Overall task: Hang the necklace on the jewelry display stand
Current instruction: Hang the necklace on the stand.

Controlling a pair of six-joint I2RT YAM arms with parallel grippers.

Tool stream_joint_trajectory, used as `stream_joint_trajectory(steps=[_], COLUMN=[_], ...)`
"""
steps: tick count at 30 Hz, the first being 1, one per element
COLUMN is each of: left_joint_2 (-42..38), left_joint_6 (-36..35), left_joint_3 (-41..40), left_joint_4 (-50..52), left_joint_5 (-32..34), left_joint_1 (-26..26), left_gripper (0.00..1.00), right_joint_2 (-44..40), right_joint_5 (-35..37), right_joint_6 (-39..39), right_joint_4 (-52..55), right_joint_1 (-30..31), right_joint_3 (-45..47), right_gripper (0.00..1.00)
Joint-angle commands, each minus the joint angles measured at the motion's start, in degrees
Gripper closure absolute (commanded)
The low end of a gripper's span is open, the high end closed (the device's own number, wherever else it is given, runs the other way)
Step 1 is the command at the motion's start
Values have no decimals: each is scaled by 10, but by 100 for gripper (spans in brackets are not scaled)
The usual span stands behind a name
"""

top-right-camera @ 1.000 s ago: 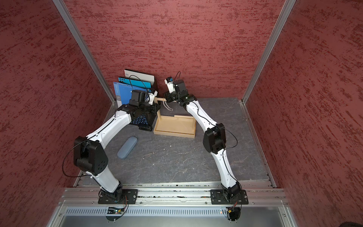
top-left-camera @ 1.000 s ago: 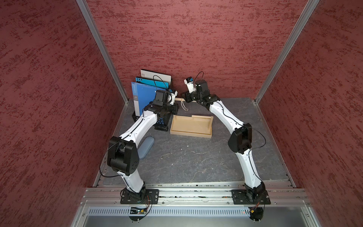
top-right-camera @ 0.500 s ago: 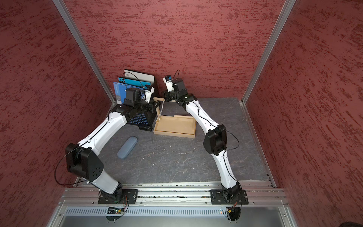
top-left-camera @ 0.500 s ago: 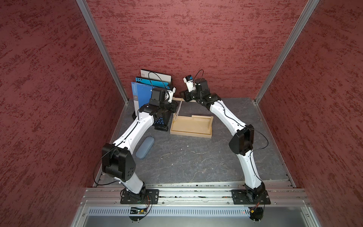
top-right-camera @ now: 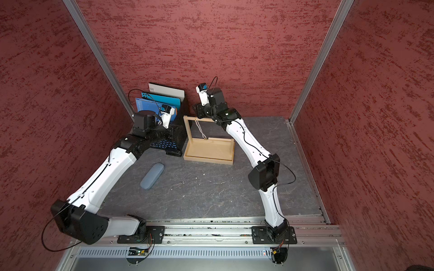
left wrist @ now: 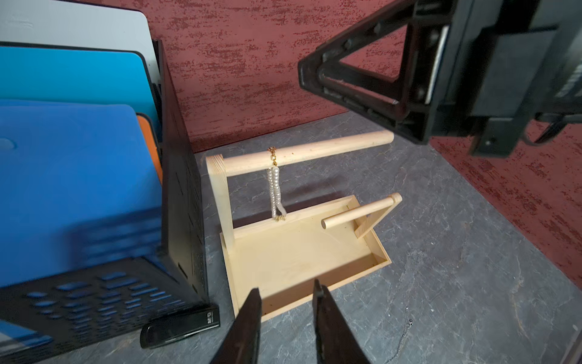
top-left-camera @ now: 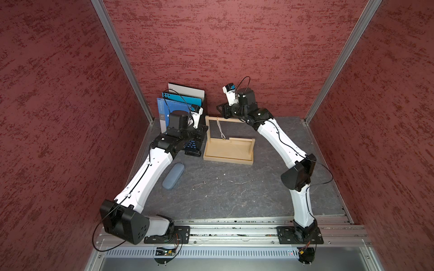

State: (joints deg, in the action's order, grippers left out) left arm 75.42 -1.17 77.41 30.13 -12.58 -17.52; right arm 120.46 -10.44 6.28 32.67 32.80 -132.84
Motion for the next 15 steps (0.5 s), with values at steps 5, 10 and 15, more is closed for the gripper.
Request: stream_joint_trajectory(steps=[5, 10, 15], left_joint_2=[-110, -188, -231], left_joint_6=[4, 33, 73], left_joint_3=[-103, -205, -283], left_joint_4=[51, 66, 62], left_joint_5=[0, -7, -16], left_joint_1=[0, -7, -26], left_gripper=[68, 65, 64], right_joint_2=[-148, -270, -344], right_joint_5=[38, 43, 65], right_joint_6=[31, 64, 88], right_joint_4=[-43, -108, -91], right_joint_1=[20, 32, 46], right_joint_3=[192, 386, 508], right_gripper=[58, 58, 58])
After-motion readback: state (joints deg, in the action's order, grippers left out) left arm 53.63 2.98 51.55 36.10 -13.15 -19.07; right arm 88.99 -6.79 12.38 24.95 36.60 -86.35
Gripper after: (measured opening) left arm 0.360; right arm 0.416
